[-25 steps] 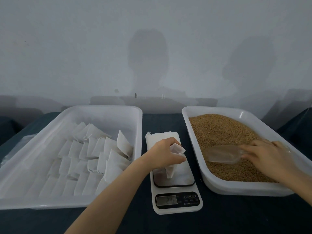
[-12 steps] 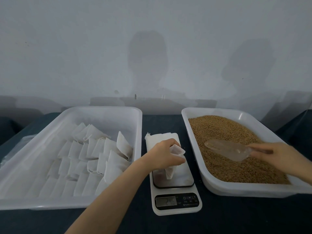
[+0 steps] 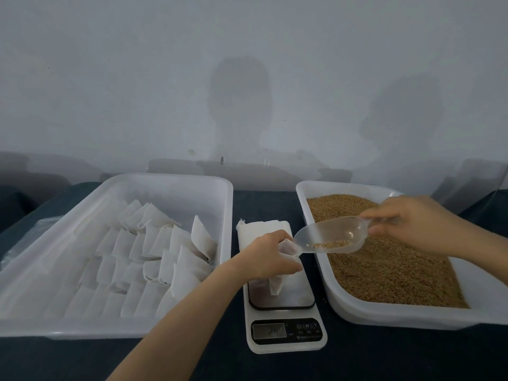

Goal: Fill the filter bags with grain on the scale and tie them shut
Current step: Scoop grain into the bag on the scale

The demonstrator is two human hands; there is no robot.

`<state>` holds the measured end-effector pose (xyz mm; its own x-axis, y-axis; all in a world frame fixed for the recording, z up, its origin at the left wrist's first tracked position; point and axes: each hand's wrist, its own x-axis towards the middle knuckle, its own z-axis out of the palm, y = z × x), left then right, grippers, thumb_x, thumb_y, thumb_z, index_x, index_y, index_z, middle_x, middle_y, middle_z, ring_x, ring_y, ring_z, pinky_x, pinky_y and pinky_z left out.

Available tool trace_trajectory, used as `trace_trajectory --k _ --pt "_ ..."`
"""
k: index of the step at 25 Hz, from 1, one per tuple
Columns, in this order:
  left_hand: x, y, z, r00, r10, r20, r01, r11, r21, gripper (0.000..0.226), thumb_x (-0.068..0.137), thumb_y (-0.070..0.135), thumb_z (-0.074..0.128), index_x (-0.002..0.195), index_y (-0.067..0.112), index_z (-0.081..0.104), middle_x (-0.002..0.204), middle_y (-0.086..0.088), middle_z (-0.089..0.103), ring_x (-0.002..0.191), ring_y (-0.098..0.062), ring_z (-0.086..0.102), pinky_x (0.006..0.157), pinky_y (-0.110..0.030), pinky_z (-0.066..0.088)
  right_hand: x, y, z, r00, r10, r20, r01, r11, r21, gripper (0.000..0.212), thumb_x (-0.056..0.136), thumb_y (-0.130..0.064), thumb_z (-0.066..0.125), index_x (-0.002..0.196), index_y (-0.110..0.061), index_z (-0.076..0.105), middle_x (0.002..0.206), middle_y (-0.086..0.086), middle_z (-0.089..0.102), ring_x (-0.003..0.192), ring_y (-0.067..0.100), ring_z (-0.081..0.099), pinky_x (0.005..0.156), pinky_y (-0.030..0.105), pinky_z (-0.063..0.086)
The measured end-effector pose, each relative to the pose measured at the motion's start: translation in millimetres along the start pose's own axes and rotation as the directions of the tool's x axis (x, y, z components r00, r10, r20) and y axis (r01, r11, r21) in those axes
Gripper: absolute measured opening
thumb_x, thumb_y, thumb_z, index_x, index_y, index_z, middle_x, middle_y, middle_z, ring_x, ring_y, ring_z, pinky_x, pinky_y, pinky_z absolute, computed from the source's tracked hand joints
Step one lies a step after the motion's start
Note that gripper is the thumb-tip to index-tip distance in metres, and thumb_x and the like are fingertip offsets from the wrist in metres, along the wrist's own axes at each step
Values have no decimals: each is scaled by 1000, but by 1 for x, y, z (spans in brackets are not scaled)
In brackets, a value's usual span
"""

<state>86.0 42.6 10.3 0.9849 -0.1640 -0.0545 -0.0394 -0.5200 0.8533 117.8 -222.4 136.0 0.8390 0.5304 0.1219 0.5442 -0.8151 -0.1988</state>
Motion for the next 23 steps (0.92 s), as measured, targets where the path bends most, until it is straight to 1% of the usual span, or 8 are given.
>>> trace_trajectory --k 4,8,9,11,13,14,19,23 --pt "0 0 0 1000 11 14 -11 1000 -11 41 74 33 71 111 29 55 101 5 62 92 -15 62 84 -35 56 14 -7 4 998 -66 -19 63 988 -139 23 80 -50 63 101 -57 59 83 -34 52 88 -2 51 77 26 40" --pt "0 0 0 1000 24 14 -23 1000 -16 41 77 33 72 114 28 54 100 8 60 91 -12 60 76 -25 53 20 -9 5 998 -69 -15 65 983 -173 27 81 -50 63 108 -52 62 87 -29 54 90 1 52 82 28 42" --pt "1 0 0 1000 21 13 -21 1000 -14 41 78 34 72 114 28 54 101 8 59 91 -13 60 76 -25 52 21 -9 5 996 -83 -21 77 978 -192 28 82 -49 63 109 -50 62 86 -28 54 89 1 51 83 28 40" --pt "1 0 0 1000 16 9 -16 1000 -2 42 78 35 72 115 28 53 103 7 59 93 -14 60 77 -26 52 23 -10 4 992 -119 -44 106 966 -235 29 83 -47 62 112 -47 62 82 -30 50 86 -1 47 87 27 30" --pt "1 0 1 1000 19 1 -19 1000 19 41 79 36 72 114 28 52 103 7 58 93 -15 60 77 -26 52 24 -14 2 987 -147 -65 123 951 -283 30 84 -47 60 113 -47 61 81 -31 47 87 -2 44 88 26 21" --pt "1 1 1 1000 27 -4 -26 999 33 40 79 37 72 113 28 52 103 7 58 93 -14 59 77 -26 52 24 -17 1 985 -158 -70 130 943 -307 30 84 -48 60 114 -48 60 82 -29 48 88 -2 44 90 27 19" --pt "2 1 0 999 43 -15 -42 998 56 42 80 39 72 115 25 53 104 7 58 93 -13 58 82 -28 52 28 -36 -7 981 -192 -26 160 879 -449 30 87 -51 54 117 -52 56 95 -22 55 98 3 44 96 29 15" --pt "1 2 -1 999 36 -22 -35 999 33 41 79 40 73 112 27 52 100 9 56 92 -12 57 79 -26 51 32 -51 -13 972 -235 11 201 806 -556 32 90 -52 48 122 -53 52 105 -19 57 104 6 44 97 31 14"
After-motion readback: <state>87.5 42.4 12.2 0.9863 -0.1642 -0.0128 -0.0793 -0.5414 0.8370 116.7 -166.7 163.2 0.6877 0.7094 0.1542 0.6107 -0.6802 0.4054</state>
